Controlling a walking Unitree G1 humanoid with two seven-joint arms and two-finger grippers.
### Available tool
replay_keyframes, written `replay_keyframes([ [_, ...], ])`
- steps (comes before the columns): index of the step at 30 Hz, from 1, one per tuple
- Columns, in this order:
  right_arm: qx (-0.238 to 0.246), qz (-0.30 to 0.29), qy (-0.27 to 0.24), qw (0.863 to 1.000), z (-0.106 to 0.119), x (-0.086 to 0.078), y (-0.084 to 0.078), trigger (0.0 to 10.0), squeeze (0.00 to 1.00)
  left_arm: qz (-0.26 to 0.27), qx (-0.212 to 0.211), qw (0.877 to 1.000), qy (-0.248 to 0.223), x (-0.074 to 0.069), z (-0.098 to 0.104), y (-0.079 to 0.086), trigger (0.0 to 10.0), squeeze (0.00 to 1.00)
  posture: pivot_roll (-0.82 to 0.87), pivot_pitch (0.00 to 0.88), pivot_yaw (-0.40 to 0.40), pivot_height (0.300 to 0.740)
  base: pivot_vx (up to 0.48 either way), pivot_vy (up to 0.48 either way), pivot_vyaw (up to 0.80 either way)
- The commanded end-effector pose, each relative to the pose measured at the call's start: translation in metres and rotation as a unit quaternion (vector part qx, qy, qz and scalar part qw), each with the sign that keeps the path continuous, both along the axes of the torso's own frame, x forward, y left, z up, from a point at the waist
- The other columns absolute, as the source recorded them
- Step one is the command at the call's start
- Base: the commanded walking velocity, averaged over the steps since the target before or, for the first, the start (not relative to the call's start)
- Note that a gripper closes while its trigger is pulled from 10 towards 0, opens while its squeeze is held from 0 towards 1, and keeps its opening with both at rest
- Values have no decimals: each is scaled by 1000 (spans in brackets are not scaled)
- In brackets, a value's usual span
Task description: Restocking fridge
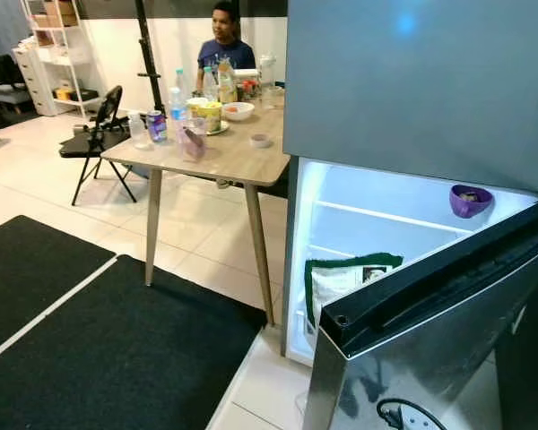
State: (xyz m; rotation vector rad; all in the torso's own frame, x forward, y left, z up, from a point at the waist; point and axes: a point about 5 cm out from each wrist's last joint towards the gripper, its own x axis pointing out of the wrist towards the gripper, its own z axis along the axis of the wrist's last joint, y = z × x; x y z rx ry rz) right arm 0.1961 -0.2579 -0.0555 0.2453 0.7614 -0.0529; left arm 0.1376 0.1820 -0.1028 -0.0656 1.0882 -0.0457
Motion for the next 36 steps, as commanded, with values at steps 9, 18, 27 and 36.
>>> replay_keyframes([
  [9, 47, 125, -322, 937, 137, 150, 55, 10000, 0, -3, -2, 1000, 1, -2, -1, -1, 10000, 0, -92, 0, 15, 740, 0, 0, 0],
  [18, 118, 151, -493, 849, 254, 203, 104, 10000, 0, -2, -5, 1000, 1, 0, 0, -3, 10000, 0, -90, 0, 3, 740, 0, 0, 0],
  [27, -22, 196, -207, 958, 88, 124, 82, 10000, 0, 1, -11, 1000, 1, -1, -1, -6, 10000, 0, -85, 0, -3, 740, 0, 0, 0],
  [36, -98, 155, 33, 982, -4, 14, 33, 10000, 0, 0, -8, 1000, 3, -2, -1, -3, 10000, 0, -84, 0, 2, 740, 0, 0, 0],
])
